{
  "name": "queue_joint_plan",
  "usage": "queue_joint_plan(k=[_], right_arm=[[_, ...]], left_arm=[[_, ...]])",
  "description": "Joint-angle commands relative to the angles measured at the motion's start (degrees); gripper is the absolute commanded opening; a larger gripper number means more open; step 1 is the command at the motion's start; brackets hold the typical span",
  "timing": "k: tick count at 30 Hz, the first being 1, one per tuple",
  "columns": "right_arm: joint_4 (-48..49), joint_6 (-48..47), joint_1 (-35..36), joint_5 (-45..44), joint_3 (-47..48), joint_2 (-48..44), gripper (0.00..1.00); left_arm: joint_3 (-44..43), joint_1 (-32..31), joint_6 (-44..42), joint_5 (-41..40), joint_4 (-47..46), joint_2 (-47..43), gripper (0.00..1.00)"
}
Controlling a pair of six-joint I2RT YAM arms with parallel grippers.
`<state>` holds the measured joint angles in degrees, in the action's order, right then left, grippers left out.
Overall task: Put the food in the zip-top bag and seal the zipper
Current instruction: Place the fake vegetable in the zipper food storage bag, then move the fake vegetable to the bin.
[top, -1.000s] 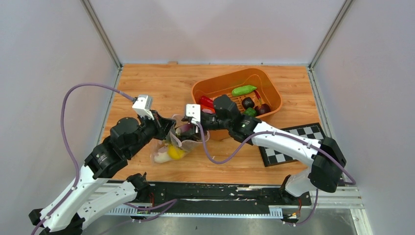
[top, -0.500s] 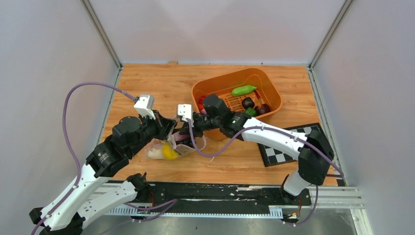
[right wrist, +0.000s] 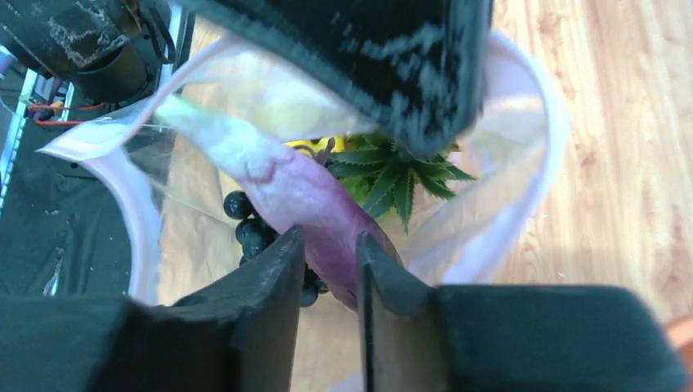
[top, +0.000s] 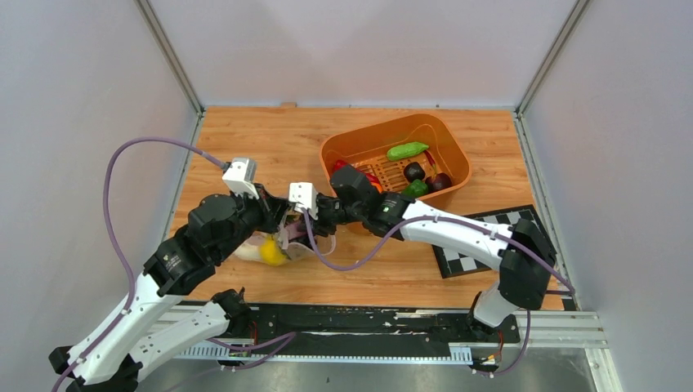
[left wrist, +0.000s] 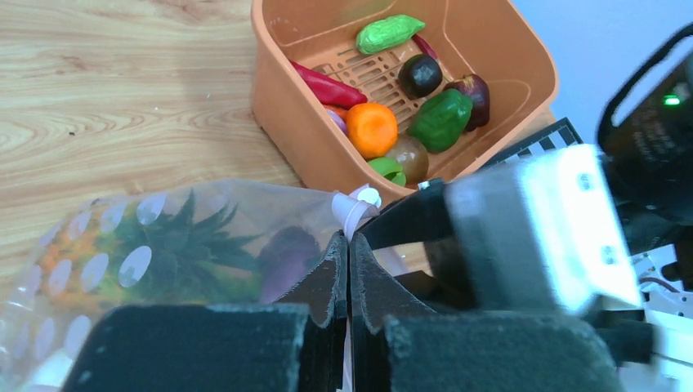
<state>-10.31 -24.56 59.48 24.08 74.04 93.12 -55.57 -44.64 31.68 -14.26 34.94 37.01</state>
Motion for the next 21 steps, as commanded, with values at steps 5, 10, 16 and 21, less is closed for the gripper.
queue_joint_plan(k=[5,10,16,21], right_arm=[[5.82,0.77,0.11,1.45,-6.41,-17.36,0.5],[8.46,1.65,-0.23,-5.37,-10.45,-23.73,0.57],[14.8,11.35,-4.83,-27.16,-12.47,-24.29,0.65],[4.53,23.96,-15.57,-34.6,-6.89,-16.82,0.71]], left_arm=[[-1.53,-0.27,0.33,-3.72,-5.54,-1.8,0.01],[-0.95,-0.31,0.32,-3.05,-6.19,-0.96,0.01],[-0.77,-0.28,0.25,-2.97,-6.5,-0.83,0.01],[-0.63,-0.28,0.18,-2.96,-6.35,-0.87,0.01]])
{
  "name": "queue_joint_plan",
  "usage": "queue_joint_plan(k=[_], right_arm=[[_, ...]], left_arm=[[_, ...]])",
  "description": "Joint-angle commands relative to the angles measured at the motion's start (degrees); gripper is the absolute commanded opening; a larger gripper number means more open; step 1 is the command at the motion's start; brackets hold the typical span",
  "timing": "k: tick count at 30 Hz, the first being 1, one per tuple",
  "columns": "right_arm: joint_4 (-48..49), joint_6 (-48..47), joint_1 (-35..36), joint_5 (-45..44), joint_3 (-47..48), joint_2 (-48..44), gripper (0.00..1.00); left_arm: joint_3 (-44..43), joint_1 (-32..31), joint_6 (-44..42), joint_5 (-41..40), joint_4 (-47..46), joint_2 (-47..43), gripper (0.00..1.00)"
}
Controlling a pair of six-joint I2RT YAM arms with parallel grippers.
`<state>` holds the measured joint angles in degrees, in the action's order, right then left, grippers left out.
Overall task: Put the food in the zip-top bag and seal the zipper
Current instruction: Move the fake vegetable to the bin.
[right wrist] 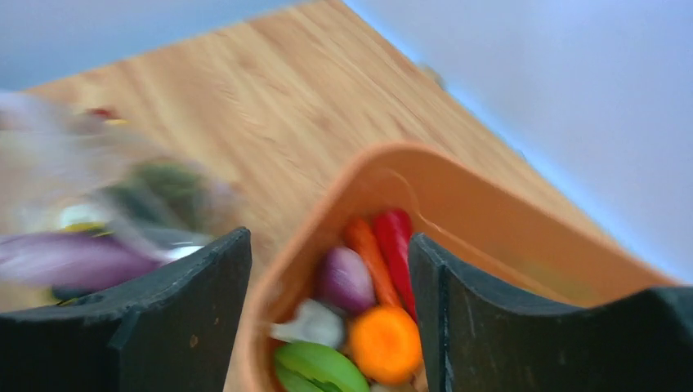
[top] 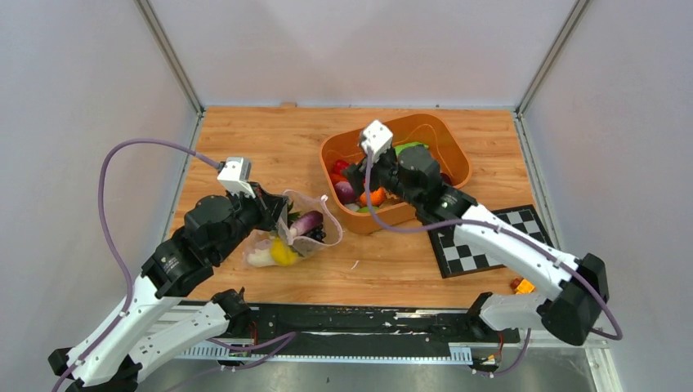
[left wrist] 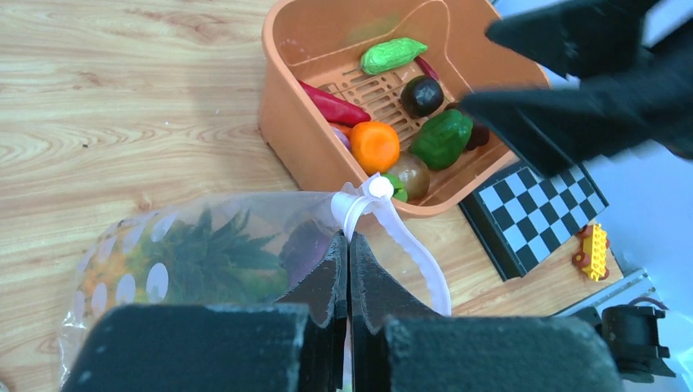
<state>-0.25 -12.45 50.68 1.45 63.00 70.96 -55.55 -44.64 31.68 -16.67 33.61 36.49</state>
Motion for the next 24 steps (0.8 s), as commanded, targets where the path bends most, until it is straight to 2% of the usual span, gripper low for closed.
queue_joint_plan(k=[1,5,12,15,20,24], right_arm=[[-6.86,14.57,-8.48,-13.61,4.9,6.32,0.72],[-10.7,25.29,-13.89,-22.5,7.22,13.49,0.76],[-9.19,40.68,-24.75,-21.32,8.37,21.92,0.75],[-7.51,44.04,-28.36,-20.71,9.77,25.11,0.73],[-9.3,49.87,-31.53,-20.7,14.99,31.46,0.67],[-9.78,55.15,-31.69,-24.28,17.34,34.5,0.66]], left_arm=[[-0.6,-0.27,0.1,-0.6,-5.0,-0.29,0.01],[-0.55,-0.27,-0.48,-1.09,-4.83,-0.08,0.01],[-0.79,-0.27,-1.49,-1.67,-4.4,0.67,0.01],[-0.77,-0.27,-1.92,-2.5,-4.06,0.57,0.01],[-0.51,-0.27,-2.86,-4.51,-3.91,0.75,0.0],[-0.74,-0.29,-3.76,-5.53,-3.82,1.55,0.0]])
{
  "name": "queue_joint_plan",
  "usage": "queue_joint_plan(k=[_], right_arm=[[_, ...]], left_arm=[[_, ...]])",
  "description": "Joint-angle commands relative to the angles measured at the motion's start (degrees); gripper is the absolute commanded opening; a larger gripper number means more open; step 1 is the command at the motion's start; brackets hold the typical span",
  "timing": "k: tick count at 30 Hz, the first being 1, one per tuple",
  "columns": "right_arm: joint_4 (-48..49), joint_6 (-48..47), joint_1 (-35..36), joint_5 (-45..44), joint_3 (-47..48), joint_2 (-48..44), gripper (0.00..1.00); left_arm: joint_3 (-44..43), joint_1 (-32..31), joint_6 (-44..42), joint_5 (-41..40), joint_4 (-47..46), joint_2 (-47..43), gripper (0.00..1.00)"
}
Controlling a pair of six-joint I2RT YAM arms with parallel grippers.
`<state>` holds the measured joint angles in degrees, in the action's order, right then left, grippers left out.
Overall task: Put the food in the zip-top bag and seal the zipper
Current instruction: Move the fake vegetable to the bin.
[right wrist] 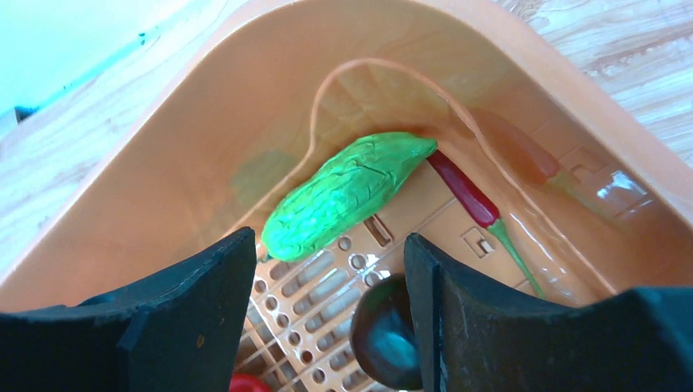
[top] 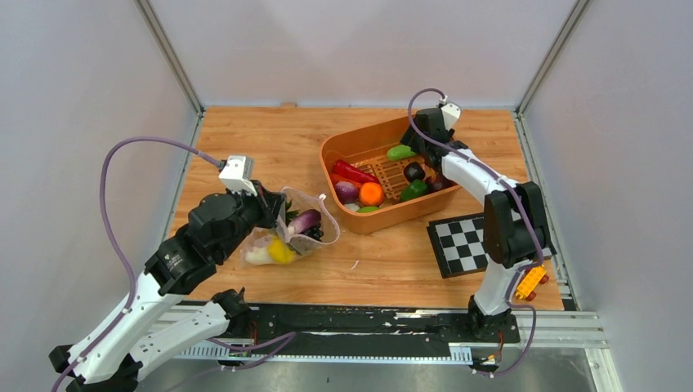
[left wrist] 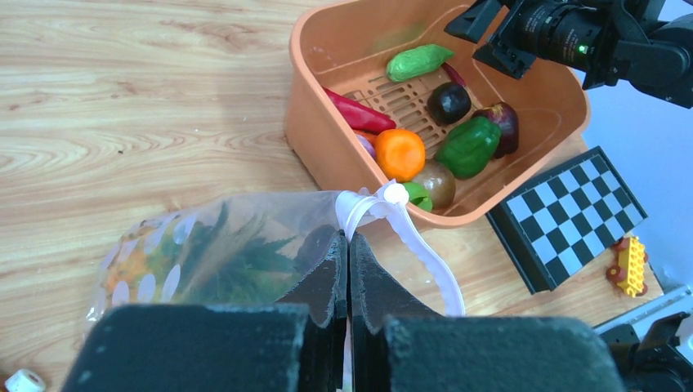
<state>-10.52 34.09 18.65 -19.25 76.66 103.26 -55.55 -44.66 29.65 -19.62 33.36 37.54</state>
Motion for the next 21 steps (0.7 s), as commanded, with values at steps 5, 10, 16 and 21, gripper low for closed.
queue_joint_plan(k=[5,10,16,21], right_arm=[[-1.57,15.62,0.36,-9.39,5.58,5.04,0.65],[-2.54,21.94,0.39,-12.29,6.09,7.35,0.63],[-2.32,23.52,0.39,-11.85,8.05,11.52,0.63],[-1.97,24.37,0.42,-11.44,10.33,14.69,0.64]], left_arm=[[-0.94,-0.25,-2.42,-3.18,-3.67,1.36,0.0],[-1.22,-0.25,-2.88,-3.53,-3.71,1.67,0.0],[-1.73,-0.25,-3.13,-3.41,-3.75,1.78,0.0],[-1.67,-0.25,-2.97,-3.45,-3.58,1.43,0.0]])
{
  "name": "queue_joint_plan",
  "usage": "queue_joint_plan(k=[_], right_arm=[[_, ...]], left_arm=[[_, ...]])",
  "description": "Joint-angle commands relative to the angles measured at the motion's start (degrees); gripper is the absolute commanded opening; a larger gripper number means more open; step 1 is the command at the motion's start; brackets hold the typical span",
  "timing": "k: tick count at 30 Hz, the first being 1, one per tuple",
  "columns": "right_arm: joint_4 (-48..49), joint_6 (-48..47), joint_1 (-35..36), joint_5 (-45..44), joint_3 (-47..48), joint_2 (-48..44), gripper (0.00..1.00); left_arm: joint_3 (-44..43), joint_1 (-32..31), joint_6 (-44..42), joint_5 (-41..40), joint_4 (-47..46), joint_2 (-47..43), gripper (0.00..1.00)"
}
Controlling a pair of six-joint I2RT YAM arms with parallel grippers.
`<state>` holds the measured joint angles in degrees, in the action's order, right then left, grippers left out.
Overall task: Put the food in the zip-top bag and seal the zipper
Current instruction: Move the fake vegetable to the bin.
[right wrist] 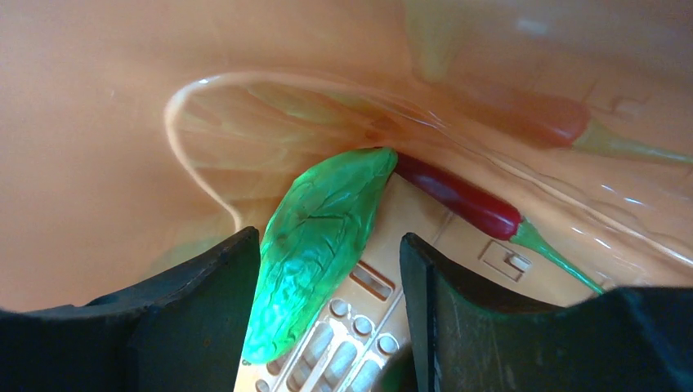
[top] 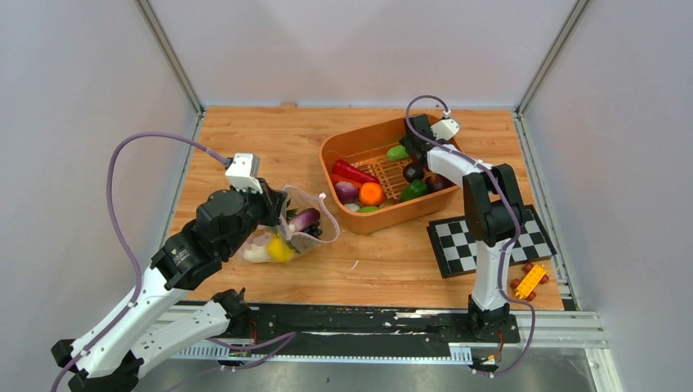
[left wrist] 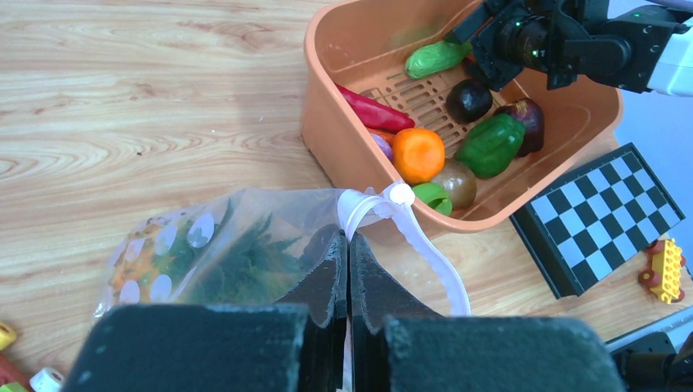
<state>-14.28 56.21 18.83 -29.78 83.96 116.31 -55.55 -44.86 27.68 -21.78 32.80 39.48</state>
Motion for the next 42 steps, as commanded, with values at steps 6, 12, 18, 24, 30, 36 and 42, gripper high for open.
queue_joint_plan(k=[6,12,18,24,30,36,42], right_arm=[[3.51,1.58,0.09,1.07,2.58,4.43,0.63],[4.37,-0.01,0.15,3.53,1.58,5.21,0.46],[3.4,-3.27,0.23,3.78,0.67,4.53,0.45],[4.23,-12.93,0.35,8.31,0.34,3.64,0.19],[11.88,-22.16,0.92,18.06,-5.24,-2.29,0.18],[11.54,-33.27,2.91,25.99,-6.35,-5.71,0.23],[5.76,-36.74,3.28,27.63,-3.62,-4.57,0.42]], left_arm=[[-1.54,-0.05,-0.89,-1.63,-2.91,-1.01,0.0],[-1.33,-0.05,-0.6,-1.44,-2.8,-1.24,0.0],[-0.96,-0.05,-0.12,-1.07,-2.61,-1.88,0.0],[-0.91,-0.05,0.09,-1.04,-2.51,-2.39,0.0],[-0.96,-0.05,0.41,-0.68,-2.72,-2.19,0.0],[-0.57,-0.05,1.16,0.34,-3.18,-2.27,0.0],[-0.44,-0.05,1.24,0.54,-3.23,-2.61,0.0]])
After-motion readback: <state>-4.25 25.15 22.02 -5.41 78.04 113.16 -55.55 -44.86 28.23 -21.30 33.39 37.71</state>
